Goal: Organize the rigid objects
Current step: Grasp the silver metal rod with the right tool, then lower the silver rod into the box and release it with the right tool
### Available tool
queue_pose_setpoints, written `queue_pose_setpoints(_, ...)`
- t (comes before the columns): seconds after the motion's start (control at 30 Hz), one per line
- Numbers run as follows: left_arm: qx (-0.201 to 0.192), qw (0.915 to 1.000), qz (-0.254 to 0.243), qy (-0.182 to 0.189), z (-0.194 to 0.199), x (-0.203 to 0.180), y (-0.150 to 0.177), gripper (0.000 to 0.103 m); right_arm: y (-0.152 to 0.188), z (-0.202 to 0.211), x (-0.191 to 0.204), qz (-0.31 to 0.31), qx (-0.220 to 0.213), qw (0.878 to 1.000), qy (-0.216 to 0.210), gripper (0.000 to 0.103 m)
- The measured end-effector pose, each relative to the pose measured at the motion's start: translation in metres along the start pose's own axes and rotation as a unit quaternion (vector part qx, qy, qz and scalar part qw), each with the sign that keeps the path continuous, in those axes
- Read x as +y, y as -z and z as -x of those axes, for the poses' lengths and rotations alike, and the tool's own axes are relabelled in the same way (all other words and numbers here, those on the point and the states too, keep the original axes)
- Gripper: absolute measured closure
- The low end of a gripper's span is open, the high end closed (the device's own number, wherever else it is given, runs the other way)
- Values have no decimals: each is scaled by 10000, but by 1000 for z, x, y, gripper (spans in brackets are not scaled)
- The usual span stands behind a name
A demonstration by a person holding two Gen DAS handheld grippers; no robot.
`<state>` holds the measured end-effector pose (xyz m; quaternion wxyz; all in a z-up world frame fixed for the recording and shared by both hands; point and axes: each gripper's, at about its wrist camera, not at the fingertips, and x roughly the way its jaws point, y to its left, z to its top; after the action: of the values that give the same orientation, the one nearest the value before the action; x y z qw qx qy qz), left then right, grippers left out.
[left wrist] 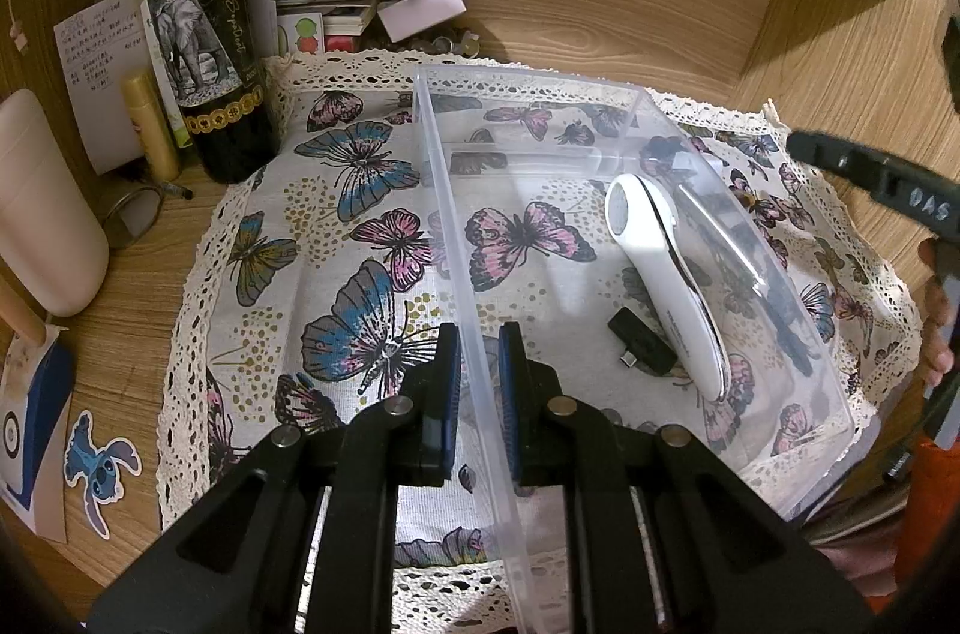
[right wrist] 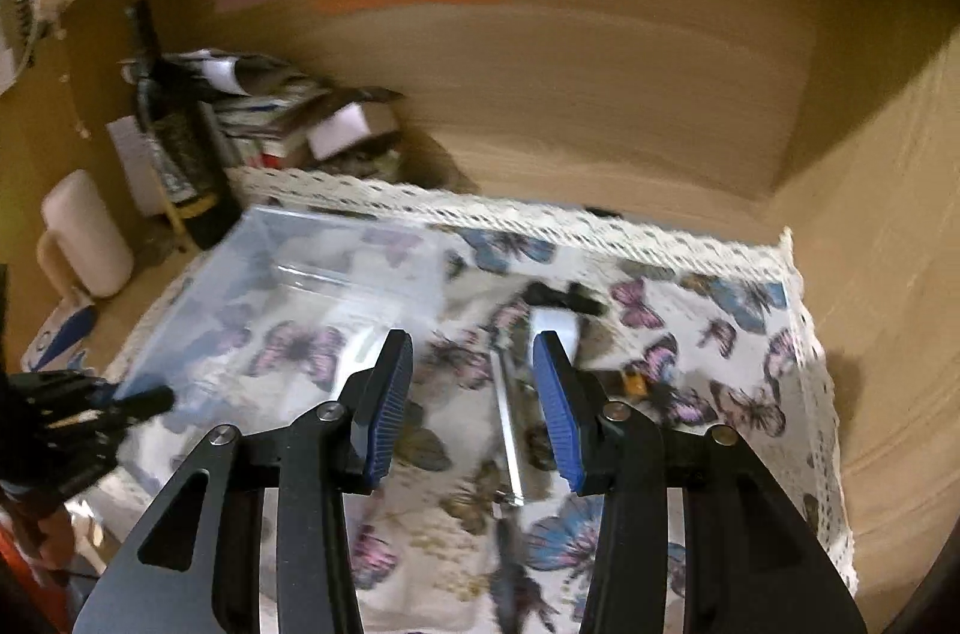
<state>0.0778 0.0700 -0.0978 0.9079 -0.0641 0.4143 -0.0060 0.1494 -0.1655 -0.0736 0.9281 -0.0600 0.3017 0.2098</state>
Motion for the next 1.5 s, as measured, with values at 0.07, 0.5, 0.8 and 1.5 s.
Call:
queue_pose_setpoints(0.07,-2,10000,0,-1,0,0,0,90,7,-9,-7,-36,144,9999,74,64)
queue_pose_setpoints(0.5,40,10000,-6,-11,-1,2,1,90,52,-68,-19,76,1241,9922,21,82)
queue_pose_setpoints(0.8,56,10000,-8,-17,-2,2,2,90,50,-85,-20,123,1296,9915,-17,87)
queue_pose_setpoints(1.5,24,10000,-5,-27,-1,4,-1,90,-5,3,1,99,-188,9996,-198,89)
